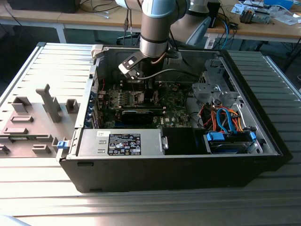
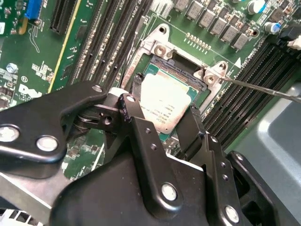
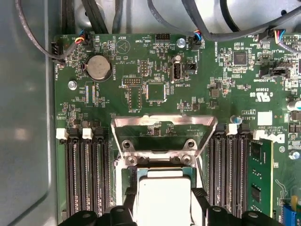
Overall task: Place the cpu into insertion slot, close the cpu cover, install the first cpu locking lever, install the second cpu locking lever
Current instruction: 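Place the cpu into insertion slot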
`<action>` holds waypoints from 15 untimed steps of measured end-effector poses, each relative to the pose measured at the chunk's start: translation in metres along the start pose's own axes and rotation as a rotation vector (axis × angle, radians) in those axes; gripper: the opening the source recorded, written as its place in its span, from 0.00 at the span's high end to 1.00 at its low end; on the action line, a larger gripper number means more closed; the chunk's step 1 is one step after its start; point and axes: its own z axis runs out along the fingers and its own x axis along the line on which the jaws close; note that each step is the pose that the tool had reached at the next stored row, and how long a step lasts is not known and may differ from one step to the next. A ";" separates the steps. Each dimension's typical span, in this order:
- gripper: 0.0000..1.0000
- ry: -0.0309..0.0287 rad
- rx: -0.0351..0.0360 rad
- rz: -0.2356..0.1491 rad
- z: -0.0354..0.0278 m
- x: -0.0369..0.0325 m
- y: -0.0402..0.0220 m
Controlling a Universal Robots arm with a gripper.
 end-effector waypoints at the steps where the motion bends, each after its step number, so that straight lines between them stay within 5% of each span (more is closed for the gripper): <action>1: 0.46 0.0000 0.0000 0.000 0.0001 0.0006 -0.0004; 15: 0.46 -0.0001 0.0000 0.000 0.0022 0.0009 -0.0034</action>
